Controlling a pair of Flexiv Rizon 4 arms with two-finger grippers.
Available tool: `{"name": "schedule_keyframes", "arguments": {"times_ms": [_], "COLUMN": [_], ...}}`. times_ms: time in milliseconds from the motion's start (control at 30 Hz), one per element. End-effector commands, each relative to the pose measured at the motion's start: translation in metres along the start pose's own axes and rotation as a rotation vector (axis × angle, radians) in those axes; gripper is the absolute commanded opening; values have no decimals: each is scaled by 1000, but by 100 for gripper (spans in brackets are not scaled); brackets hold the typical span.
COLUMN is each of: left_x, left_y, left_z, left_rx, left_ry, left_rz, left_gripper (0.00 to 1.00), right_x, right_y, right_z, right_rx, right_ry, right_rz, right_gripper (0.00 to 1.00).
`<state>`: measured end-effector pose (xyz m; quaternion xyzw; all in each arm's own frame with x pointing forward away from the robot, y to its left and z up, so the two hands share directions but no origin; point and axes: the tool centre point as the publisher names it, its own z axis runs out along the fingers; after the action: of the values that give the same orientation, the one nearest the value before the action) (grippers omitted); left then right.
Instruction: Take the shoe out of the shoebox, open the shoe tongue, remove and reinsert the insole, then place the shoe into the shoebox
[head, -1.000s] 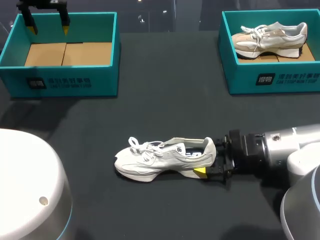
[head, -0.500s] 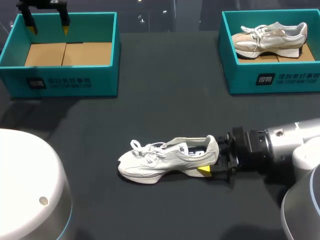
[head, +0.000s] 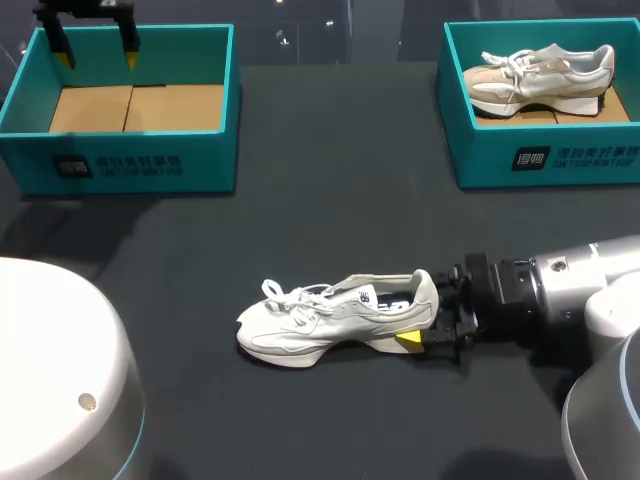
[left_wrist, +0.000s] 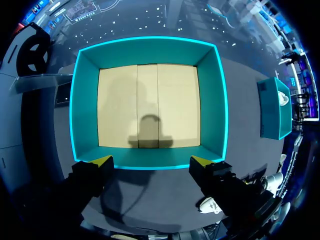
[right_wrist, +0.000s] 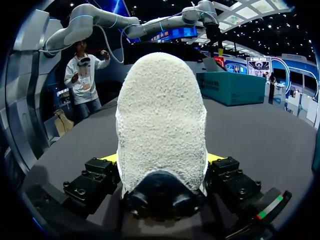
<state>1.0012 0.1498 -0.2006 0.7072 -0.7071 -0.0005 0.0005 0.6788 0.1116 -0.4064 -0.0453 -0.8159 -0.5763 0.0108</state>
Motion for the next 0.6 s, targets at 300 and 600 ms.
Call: {"name": "schedule_keyframes", "arguments": {"times_ms": [300, 600], "left_x": [61, 113], "left_y": [72, 140], "left_z": [-18, -26], "left_rx": [-7, 34], "left_ry": [38, 19], "left_rz": [16, 70], "left_gripper": [100, 100], "right_x": [0, 0], "right_y": [1, 1], "right_z": [0, 0], "right_rx": [4, 4], "right_ry": [0, 0], "right_rz": [0, 0], "right_gripper": [0, 0]}}
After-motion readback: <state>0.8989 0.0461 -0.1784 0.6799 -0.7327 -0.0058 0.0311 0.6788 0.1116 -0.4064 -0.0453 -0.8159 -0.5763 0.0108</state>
